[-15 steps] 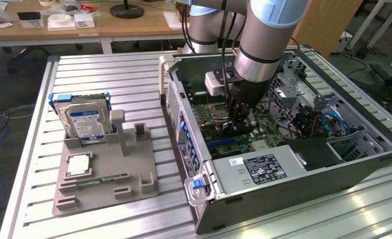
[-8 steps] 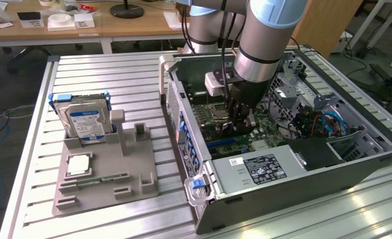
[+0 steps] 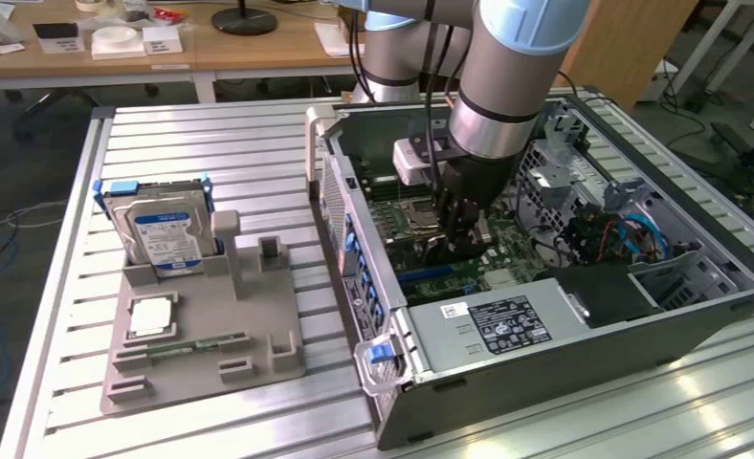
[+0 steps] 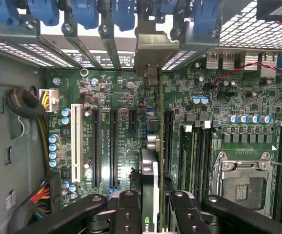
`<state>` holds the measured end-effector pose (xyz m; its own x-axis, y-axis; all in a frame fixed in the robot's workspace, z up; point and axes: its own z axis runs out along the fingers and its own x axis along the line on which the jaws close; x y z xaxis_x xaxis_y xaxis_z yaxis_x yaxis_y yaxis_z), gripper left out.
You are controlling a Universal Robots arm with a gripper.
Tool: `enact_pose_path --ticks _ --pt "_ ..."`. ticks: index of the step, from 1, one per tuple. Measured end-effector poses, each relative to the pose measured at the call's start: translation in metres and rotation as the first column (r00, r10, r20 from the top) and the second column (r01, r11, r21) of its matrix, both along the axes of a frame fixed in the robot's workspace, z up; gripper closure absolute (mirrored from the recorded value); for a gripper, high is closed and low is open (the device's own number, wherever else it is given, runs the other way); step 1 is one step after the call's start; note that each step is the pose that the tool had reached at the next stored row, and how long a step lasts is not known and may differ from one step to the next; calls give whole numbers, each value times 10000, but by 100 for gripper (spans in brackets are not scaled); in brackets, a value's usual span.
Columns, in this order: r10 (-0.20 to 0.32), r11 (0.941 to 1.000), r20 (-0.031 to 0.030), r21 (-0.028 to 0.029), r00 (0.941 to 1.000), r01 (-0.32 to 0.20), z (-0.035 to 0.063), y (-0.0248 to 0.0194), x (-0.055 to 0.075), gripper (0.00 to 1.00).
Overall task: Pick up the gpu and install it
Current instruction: 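Insert the gpu into the slot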
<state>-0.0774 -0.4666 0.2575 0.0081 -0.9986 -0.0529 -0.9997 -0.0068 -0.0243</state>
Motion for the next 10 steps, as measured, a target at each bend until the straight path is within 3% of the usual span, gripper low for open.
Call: enact_pose_path --ticks 10 --pt "3 10000 -1 -1 10000 -3 1 -1 -11 73"
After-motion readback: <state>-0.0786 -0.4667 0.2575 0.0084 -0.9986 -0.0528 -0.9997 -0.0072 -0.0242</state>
